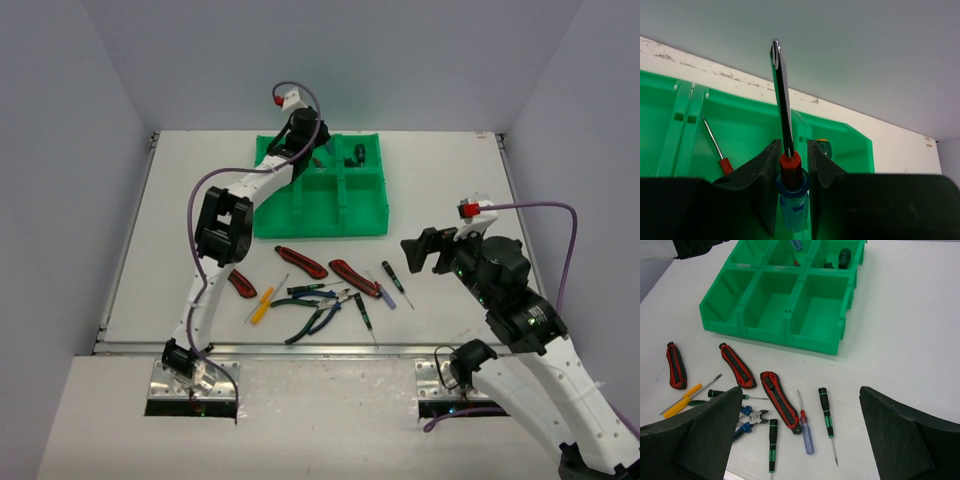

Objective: Sort the tools into containers

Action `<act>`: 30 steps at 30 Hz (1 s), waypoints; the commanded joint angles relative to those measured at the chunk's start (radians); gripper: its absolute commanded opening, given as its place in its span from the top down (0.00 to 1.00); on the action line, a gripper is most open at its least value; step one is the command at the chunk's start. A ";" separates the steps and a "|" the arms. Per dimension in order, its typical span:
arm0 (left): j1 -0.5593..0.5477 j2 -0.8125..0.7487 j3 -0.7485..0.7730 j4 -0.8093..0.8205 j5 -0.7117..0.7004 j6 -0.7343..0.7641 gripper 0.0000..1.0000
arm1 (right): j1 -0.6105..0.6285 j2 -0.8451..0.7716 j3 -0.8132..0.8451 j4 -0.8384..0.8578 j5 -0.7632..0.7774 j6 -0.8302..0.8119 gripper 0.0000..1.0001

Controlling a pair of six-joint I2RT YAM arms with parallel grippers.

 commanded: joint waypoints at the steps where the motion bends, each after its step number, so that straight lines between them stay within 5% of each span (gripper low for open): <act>1: -0.015 -0.039 -0.031 0.042 -0.022 0.003 0.76 | 0.000 -0.005 -0.004 0.035 -0.005 -0.014 0.01; 4: -0.022 -0.070 -0.083 0.056 -0.045 0.013 0.67 | 0.000 -0.001 -0.007 0.036 0.006 -0.016 0.01; 8: -0.023 -0.130 -0.120 0.032 -0.068 0.016 0.30 | -0.001 0.012 -0.007 0.037 0.004 -0.018 0.01; 16: -0.053 -0.348 -0.188 0.041 -0.023 0.068 0.00 | -0.001 0.088 -0.004 0.039 0.003 -0.041 0.01; 21: -0.113 -0.609 -0.229 -0.052 -0.048 0.164 0.00 | 0.000 0.213 0.007 0.015 -0.095 -0.071 0.02; 25: -0.138 -0.899 -0.414 -0.105 -0.074 0.162 0.00 | -0.001 0.384 0.027 -0.046 -0.096 -0.082 0.14; 30: -0.141 -1.393 -0.902 -0.105 -0.048 0.104 0.00 | 0.010 0.584 0.023 -0.048 -0.115 -0.108 0.47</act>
